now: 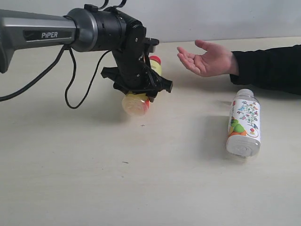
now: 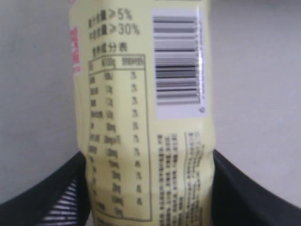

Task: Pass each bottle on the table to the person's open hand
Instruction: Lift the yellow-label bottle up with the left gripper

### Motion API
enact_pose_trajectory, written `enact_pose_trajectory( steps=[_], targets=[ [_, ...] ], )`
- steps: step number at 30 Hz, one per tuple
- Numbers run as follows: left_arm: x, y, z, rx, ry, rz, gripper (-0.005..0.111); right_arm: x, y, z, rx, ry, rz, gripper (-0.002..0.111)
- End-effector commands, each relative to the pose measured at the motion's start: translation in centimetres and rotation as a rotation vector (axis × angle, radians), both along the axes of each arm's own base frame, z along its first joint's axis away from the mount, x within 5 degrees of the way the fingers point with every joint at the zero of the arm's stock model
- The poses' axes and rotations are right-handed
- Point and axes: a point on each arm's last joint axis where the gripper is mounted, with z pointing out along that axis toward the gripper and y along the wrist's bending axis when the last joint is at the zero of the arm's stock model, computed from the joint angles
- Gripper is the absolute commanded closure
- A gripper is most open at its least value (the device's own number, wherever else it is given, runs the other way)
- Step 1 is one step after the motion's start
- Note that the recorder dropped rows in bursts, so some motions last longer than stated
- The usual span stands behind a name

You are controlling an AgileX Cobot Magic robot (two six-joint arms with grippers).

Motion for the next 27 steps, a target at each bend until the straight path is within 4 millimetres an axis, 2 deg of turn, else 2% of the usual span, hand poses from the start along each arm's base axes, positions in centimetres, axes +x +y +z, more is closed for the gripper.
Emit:
enact_pose_trajectory(
  steps=[1,6,11,19,24,27],
  targets=[
    [-0.1,-0.2,2.1,-0.029,-0.038,-0.001,0.107,0.0,0.0,0.0,-0.001,-0.012,-0.006,0.108],
    [-0.8,-0.8,3.4,-0.044,-0.056,-0.019,0.107,0.0,0.0,0.0,-0.001,-0.012,-0.006,0.108],
    [-2.3,-2.1,6.1,-0.07,-0.109,-0.078,0.107,0.0,0.0,0.0,-0.001,-0.012,-0.006,0.108],
    [-6.7,-5.2,11.8,-0.158,-0.248,-0.198,0.107,0.0,0.0,0.0,-0.001,-0.012,-0.006,0.108],
    [-10.0,-7.6,15.4,-0.286,-0.346,-0.288,0.107,0.0,0.0,0.0,-0.003,-0.013,-0.006,0.108],
    [-11.2,-8.7,16.9,-0.388,-0.395,-0.295,0.107,0.0,0.0,0.0,-0.003,-0.013,-0.006,0.108]
  ],
)
